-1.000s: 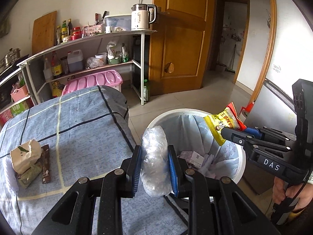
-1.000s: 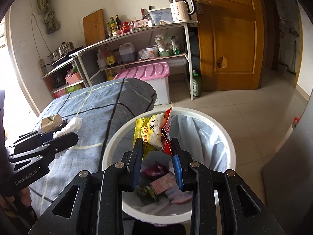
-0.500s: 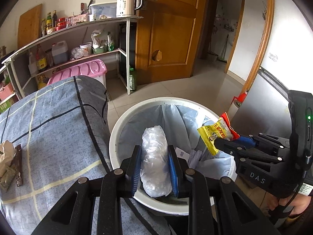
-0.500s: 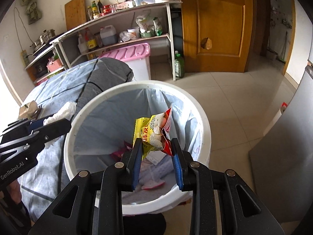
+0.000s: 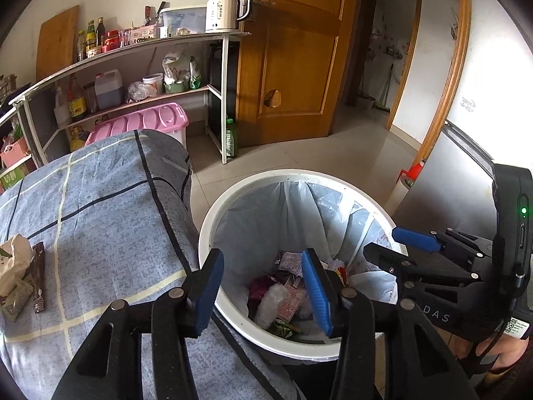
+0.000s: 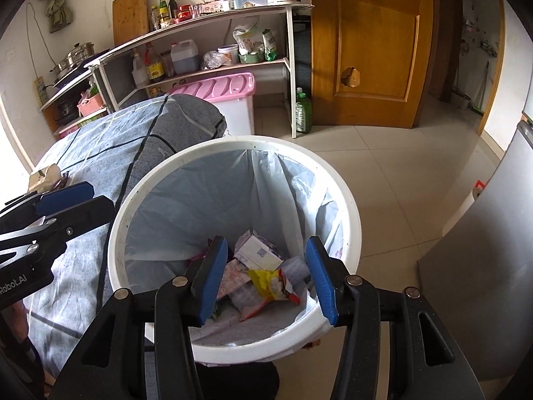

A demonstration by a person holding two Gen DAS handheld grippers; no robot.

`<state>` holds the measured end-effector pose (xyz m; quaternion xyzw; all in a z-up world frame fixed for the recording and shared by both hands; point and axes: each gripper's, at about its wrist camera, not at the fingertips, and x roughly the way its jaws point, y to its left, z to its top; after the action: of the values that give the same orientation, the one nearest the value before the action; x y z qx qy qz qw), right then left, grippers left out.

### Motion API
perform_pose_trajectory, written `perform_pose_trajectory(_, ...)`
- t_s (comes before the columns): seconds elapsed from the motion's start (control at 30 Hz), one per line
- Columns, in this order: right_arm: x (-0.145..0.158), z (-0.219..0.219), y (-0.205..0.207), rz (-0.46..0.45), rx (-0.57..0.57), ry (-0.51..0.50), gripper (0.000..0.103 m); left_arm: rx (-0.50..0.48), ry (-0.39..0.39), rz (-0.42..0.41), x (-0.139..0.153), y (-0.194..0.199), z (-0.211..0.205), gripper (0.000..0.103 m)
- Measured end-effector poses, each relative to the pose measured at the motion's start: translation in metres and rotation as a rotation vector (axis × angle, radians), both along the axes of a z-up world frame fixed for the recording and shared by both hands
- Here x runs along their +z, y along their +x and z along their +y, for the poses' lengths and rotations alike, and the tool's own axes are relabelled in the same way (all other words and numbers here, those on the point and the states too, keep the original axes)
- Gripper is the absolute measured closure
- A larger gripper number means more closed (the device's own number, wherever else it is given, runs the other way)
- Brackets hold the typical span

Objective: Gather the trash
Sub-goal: 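Move both open grippers back over the table toward the remaining trash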

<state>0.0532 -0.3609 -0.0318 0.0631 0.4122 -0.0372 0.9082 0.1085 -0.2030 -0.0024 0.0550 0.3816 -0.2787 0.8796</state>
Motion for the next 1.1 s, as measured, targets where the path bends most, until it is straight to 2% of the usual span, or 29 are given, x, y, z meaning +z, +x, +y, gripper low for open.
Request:
perform_pose_trajectory(0.4, 0.017, 0.025, -0.004, -0.051, 0.028, 0.024, 0.053, 0.059, -0.017, -0.043, 0.019, -0.01, 0.037, 0.053)
perform_pose_trajectory(1.1, 0.04, 0.104, 0.014, -0.137, 0.175, 0.071, 0.053, 0.236, -0.035, -0.085, 0.033, -0.016, 0.13, 0.053)
